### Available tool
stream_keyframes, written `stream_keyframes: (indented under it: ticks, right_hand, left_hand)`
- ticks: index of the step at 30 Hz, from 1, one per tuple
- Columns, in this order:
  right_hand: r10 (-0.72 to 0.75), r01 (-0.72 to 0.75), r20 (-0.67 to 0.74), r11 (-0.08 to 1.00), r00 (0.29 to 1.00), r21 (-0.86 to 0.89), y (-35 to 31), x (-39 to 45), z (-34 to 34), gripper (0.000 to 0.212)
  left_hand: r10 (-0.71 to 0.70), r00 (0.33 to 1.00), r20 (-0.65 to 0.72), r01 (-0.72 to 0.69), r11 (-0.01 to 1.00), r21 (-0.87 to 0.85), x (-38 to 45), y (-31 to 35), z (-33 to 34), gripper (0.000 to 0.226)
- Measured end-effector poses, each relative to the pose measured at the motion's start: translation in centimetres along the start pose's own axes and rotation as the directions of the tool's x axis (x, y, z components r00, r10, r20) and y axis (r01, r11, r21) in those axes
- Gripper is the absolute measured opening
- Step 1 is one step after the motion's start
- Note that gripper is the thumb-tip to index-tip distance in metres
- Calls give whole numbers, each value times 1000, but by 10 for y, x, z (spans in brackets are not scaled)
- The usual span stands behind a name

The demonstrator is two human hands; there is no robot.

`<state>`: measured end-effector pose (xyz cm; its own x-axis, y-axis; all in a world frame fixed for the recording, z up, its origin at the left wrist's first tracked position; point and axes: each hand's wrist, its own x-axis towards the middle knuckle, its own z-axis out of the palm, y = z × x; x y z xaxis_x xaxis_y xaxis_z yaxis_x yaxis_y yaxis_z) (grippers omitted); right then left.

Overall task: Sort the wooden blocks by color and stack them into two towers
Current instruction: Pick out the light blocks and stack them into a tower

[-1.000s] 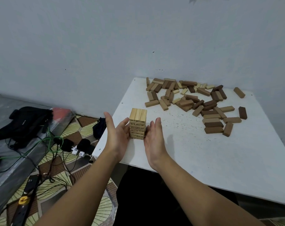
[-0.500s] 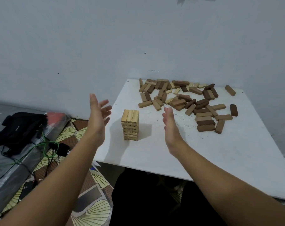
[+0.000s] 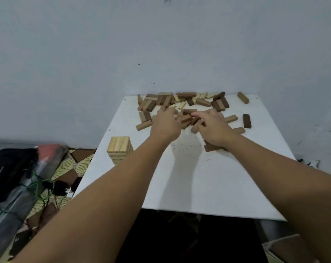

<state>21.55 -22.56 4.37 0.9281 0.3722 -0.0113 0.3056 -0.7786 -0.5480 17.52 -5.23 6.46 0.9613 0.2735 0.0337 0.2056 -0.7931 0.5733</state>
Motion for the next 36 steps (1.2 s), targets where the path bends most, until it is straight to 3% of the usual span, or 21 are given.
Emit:
stream_keyframes:
  ticks: [3, 10, 17, 28, 36]
  right_hand:
    - [-36, 36, -3, 998, 999, -41, 18, 8, -7, 46]
    - [-114, 117, 35, 989, 993, -90, 49, 34, -10, 40]
    - [-210, 215, 48, 960, 977, -182, 52, 84, -7, 44]
    - [-201, 217, 86, 931, 976, -293, 31, 177, 3, 41]
    - [-189, 259, 196, 854, 962, -451, 19, 212, 13, 38]
  left_hand:
    - [-70, 997, -22, 71, 997, 16, 4, 2, 41, 39]
    - [-159, 940, -300, 226, 953, 203, 33, 1, 77, 34]
    - [-306, 888, -342, 371, 918, 142, 59, -24, 96, 35]
    - [-337, 845, -415, 393, 918, 54, 68, -36, 110, 28]
    - [-311, 818, -484, 376, 926, 42, 71, -40, 115, 22]
